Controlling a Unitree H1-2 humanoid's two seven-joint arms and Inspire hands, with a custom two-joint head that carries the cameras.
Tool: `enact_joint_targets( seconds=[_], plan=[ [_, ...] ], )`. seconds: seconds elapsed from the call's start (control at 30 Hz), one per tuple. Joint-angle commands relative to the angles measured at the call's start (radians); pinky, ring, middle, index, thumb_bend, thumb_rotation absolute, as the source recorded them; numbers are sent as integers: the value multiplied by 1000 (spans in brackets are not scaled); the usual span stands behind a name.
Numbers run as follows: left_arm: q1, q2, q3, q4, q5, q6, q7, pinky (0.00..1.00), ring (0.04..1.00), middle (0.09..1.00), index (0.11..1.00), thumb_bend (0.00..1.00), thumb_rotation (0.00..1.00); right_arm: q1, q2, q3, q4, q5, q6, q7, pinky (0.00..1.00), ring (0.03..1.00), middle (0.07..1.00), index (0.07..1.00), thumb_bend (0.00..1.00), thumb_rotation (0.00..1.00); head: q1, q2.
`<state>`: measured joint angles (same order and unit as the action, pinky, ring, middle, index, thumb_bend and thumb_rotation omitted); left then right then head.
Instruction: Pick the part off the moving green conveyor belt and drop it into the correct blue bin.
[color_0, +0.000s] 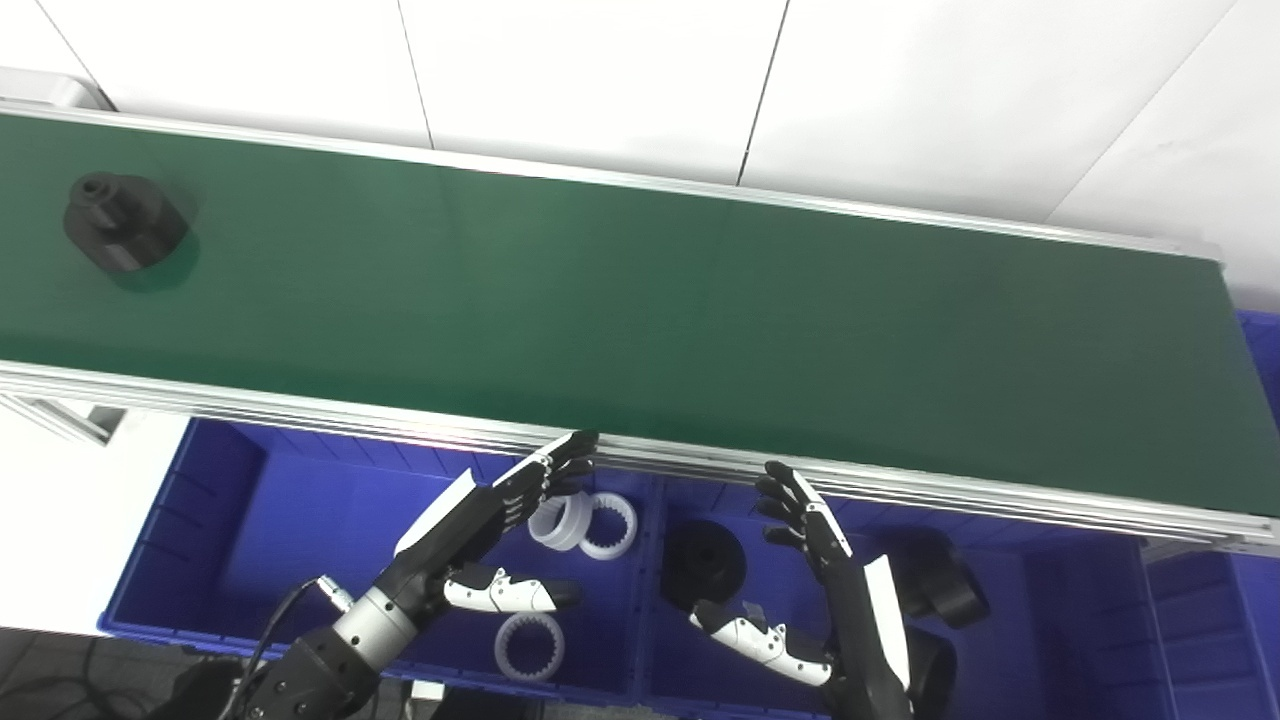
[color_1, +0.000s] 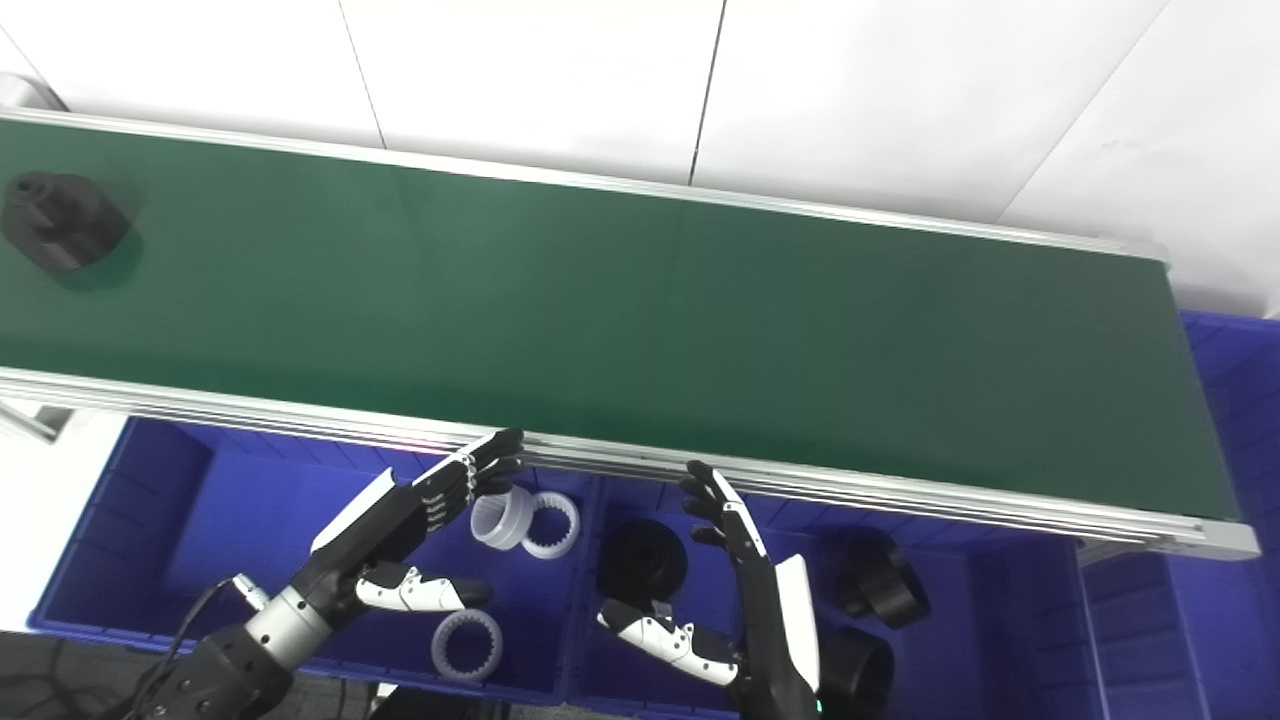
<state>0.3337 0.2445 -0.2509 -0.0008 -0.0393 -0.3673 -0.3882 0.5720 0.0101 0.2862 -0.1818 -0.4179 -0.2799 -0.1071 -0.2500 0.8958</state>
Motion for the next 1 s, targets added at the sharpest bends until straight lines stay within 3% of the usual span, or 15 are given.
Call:
enact_joint_targets(
  seconds=[0.0, 0.77, 0.83, 0.87, 0.9, 0.93, 0.97],
  plan=[
    [-8, 6, 2, -18, 5, -25, 3, 818, 885, 926, 930, 867, 415, 2, 7, 0, -22, -1, -19, -11, 725, 803, 837, 880, 791, 440, 1, -2],
    [-9, 16, 1, -25, 47, -45, 12, 840, 906, 941, 933, 861, 438, 4, 11, 1, -27, 1, -18, -12, 719, 802, 833, 878, 794, 442, -11, 3],
    [-9, 18, 2, -20, 41, -49, 9, 843, 907, 940, 935, 861, 437, 5, 13, 3, -27, -3, -15, -12, 721, 803, 834, 879, 783, 437, -32, -1],
    [-10, 22, 5, -15, 36, -55, 8, 843, 906, 940, 935, 859, 436, 5, 17, 6, -24, -8, -14, -14, 719, 803, 834, 879, 779, 435, -98, -7],
    [-11, 25, 7, -10, 30, -58, 6, 844, 908, 940, 934, 859, 435, 5, 21, 9, -22, -16, -14, -16, 717, 803, 834, 879, 777, 437, -98, -7],
    [-13, 32, 9, -4, 15, -60, -2, 846, 910, 940, 933, 861, 433, 3, 27, 13, -18, -28, -11, -19, 714, 802, 834, 878, 775, 441, -187, -20],
    [-16, 40, 10, 5, -13, -61, -17, 861, 917, 943, 935, 862, 432, 1, 33, 17, -10, -39, -13, -25, 707, 801, 833, 878, 777, 449, -200, -22]
  ],
)
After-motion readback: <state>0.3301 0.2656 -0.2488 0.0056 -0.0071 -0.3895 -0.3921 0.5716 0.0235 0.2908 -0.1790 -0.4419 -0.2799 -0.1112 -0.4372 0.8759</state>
